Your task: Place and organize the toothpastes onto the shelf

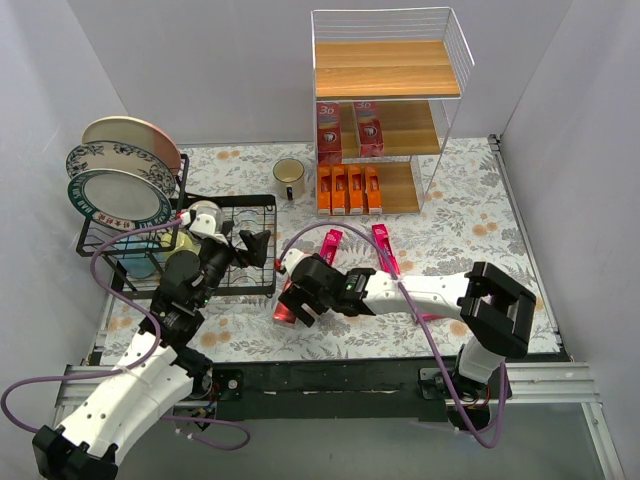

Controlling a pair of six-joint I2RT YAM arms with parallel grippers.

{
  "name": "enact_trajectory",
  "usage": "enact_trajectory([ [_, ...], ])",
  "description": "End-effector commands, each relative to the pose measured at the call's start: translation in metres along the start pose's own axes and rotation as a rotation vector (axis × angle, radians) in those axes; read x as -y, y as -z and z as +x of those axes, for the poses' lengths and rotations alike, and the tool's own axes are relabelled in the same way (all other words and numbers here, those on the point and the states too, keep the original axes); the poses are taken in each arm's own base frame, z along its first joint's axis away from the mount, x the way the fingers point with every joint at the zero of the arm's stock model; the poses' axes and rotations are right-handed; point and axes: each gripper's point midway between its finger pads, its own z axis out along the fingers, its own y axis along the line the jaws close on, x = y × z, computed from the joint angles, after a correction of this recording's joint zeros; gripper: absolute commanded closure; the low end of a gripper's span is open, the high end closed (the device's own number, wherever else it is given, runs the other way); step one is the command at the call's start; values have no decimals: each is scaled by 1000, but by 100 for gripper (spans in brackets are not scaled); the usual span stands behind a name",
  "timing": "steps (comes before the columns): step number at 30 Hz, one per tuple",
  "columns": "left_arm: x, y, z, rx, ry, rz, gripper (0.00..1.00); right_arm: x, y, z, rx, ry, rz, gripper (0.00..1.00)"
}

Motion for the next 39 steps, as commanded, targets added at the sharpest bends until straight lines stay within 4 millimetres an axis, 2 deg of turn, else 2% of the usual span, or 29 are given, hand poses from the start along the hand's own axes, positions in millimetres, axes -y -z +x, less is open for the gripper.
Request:
enact_trajectory([
  [1, -1, 2, -15, 31, -3, -14, 2, 14, 4, -8, 7, -27, 87, 2],
  [4, -2, 2, -15, 31, -2, -23, 2, 13, 11, -19, 46, -31, 78, 2],
  [8, -5, 0, -15, 12, 34, -52, 2, 37, 24, -23, 87, -50, 184, 1],
  [10, -4, -2, -3, -54, 97, -64, 2, 50, 26, -16, 82, -81, 209, 1],
  [11, -4, -1, 10, -116, 113, -76, 2, 55, 32, -18, 102, -112, 214, 1],
  [12, 0, -6, 10, -154, 161, -81, 2, 60, 32, -9, 90, -122, 223, 1],
  [13, 1, -7, 15, -194, 178, -88, 2, 68, 33, -8, 103, -147, 238, 1],
  [14, 3, -2, 33, -289, 186, -91, 2, 74, 39, -9, 124, -171, 243, 1],
  [15, 8, -3, 29, -322, 202, -83, 2, 78, 41, -7, 131, -187, 250, 1],
  [16, 10, -4, 44, -398, 222, -93, 2, 89, 41, 3, 121, -209, 270, 2],
  [17, 10, 2, 59, -485, 231, -111, 2, 94, 47, -1, 154, -233, 276, 2],
  [19, 24, 6, 76, -608, 289, -74, 2, 109, 51, 4, 169, -280, 296, 2],
  [20, 27, 14, 88, -681, 307, -75, 2, 113, 51, 11, 168, -292, 302, 2],
  [21, 39, 20, 97, -743, 341, -31, 2, 116, 58, 6, 209, -312, 301, 2],
  [23, 51, 34, 120, -867, 392, -25, 2, 125, 64, 13, 233, -342, 317, 2],
  [26, 67, 53, 142, -986, 421, -18, 2, 133, 70, 19, 264, -370, 334, 2],
  [30, 88, 68, 158, -1080, 428, 6, 2, 137, 74, 24, 285, -386, 340, 2],
  [33, 85, 72, 178, -1142, 404, -48, 2, 139, 75, 24, 292, -386, 341, 3],
  [35, 76, 72, 187, -1155, 374, -107, 2, 140, 77, 22, 302, -383, 338, 3],
  [39, 62, 65, 192, -1147, 336, -212, 2, 140, 79, 21, 314, -377, 333, 3],
])
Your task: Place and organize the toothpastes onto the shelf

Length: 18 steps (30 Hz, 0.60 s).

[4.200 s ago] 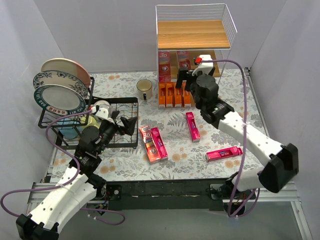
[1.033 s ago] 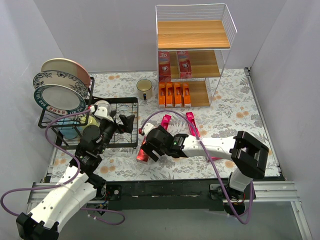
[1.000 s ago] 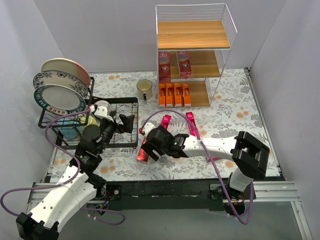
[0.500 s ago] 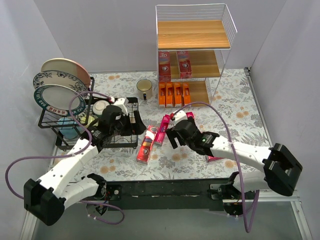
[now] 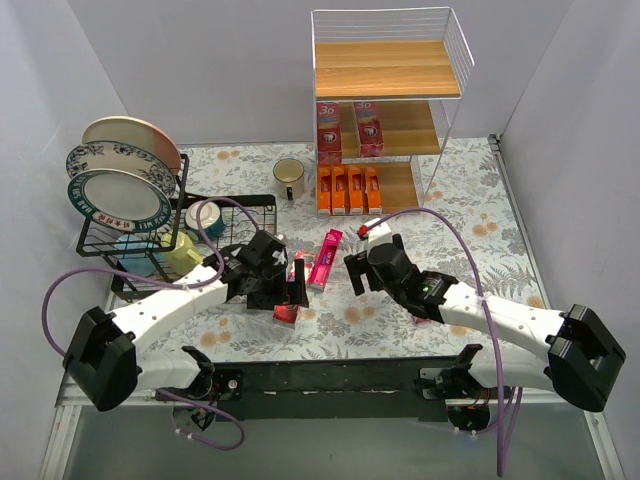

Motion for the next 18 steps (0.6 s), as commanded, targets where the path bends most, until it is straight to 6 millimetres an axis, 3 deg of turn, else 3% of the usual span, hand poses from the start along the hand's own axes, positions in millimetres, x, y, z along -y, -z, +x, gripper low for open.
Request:
enact_trajectory([
  [1, -15, 0, -7, 40, 45, -117, 2, 0, 4, -17, 77, -32, -13, 3],
  [5, -18, -8, -5, 32, 38, -136, 2, 2, 6, -13, 76, -31, -13, 3],
  [9, -7, -25, 6, -54, 15, -86, 2, -2, 5, -21, 104, -39, -27, 3],
  [15, 26, -39, 1, -129, -62, 7, 2, -3, 7, -21, 117, -31, -45, 4],
  [18, 59, -40, -10, -136, -101, 121, 2, 1, 10, -20, 132, -35, -38, 4],
])
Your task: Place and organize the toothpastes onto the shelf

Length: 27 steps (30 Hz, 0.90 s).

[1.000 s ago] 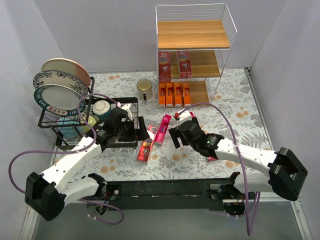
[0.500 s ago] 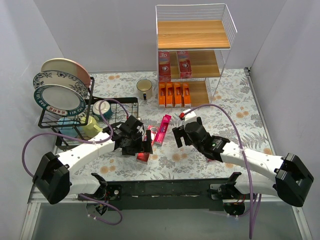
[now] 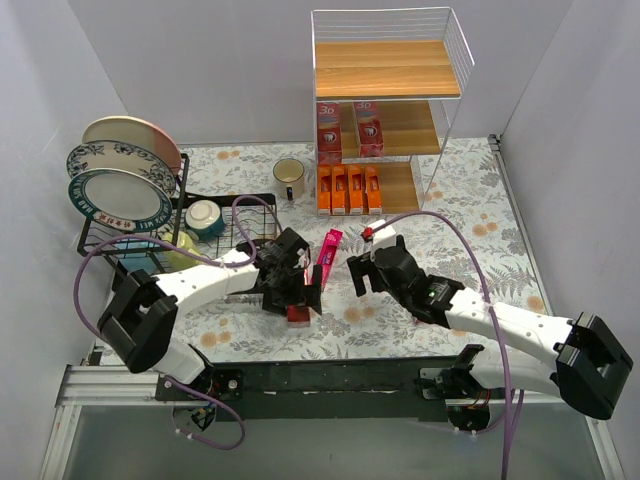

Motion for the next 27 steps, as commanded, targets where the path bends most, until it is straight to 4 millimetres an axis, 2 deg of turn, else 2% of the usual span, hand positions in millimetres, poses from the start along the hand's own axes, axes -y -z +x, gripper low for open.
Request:
enact_trajectory([
  [1, 67, 13, -31, 45, -121, 235, 2, 2, 6, -15, 84, -18, -7, 4],
  [3, 85, 17, -39, 50, -153, 288, 2, 3, 10, -14, 97, -12, -15, 5],
  [6, 99, 15, -47, 53, -173, 323, 2, 2, 14, -13, 120, 0, -42, 5],
  [9, 95, 18, -54, 96, -173, 288, 2, -5, 19, -12, 128, 30, -97, 5],
  [11, 92, 32, -62, 164, -178, 273, 2, -15, 19, -8, 123, 65, -162, 5],
  [13, 83, 41, -72, 243, -172, 219, 2, -20, 19, -1, 104, 97, -197, 5],
  [17, 69, 85, -99, 461, -164, 152, 2, -44, 18, 7, 103, 168, -343, 4],
  [19, 53, 100, -117, 571, -133, 87, 2, -53, 13, 12, 80, 191, -388, 4],
  [21, 44, 117, -127, 644, -123, 69, 2, -65, 12, 11, 70, 195, -444, 3],
  [22, 34, 126, -140, 696, -94, 45, 2, -71, 9, 15, 50, 198, -475, 3],
  [24, 23, 140, -150, 760, -82, 30, 2, -83, 8, 9, 54, 199, -523, 2],
  [26, 7, 156, -166, 838, -42, 11, 2, -88, 0, 14, 33, 203, -536, 2],
  [27, 0, 159, -170, 860, -39, -1, 2, -91, -3, 6, 44, 202, -537, 2],
])
